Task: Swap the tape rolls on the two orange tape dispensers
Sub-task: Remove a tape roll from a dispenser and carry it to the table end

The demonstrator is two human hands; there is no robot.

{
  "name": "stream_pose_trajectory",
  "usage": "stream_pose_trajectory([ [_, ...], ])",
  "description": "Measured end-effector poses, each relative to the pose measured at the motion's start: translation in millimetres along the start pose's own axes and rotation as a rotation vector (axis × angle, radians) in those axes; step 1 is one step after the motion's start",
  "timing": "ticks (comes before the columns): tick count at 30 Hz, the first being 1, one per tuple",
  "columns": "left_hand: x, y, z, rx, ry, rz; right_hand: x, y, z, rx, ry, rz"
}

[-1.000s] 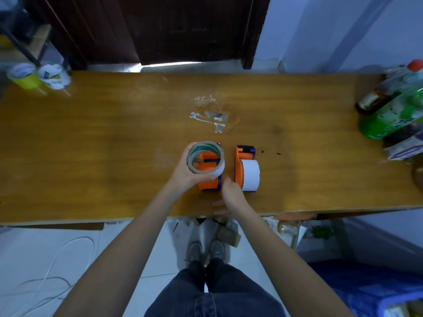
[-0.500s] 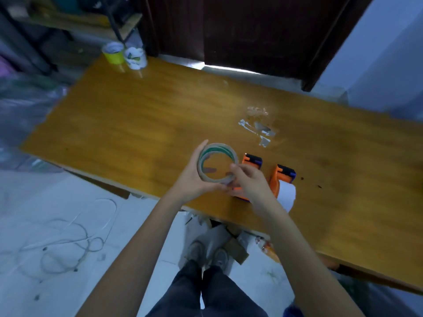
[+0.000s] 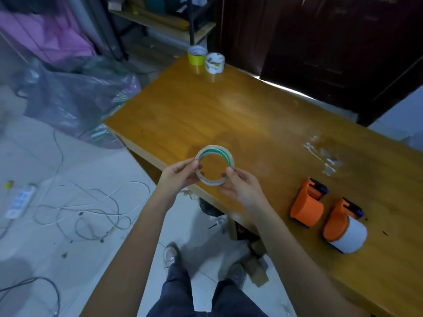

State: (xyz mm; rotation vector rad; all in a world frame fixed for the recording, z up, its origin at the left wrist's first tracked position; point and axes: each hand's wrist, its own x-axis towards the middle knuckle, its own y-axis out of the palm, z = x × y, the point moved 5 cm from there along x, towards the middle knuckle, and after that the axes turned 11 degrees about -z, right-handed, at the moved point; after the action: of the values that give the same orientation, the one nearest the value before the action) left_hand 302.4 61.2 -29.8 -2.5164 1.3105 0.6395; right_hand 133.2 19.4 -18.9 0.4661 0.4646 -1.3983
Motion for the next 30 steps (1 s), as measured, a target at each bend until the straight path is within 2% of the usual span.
stream_pose_trajectory([
  [6,37,-81,-28,-0.031,0.024,-0.064,5,92,7,0.032,0.003,0.007],
  [12,79,-135,-53,-0.045,0.044,-0.05,13,162,14,0.027,0.043,-0.01],
  [22,152,-156,-84,-0.028,0.037,0.024,63,213,34,-0.061,0.01,-0.07],
  [30,239,-153,-124,-0.007,0.047,0.028,146,253,65,-0.014,0.032,-0.065],
])
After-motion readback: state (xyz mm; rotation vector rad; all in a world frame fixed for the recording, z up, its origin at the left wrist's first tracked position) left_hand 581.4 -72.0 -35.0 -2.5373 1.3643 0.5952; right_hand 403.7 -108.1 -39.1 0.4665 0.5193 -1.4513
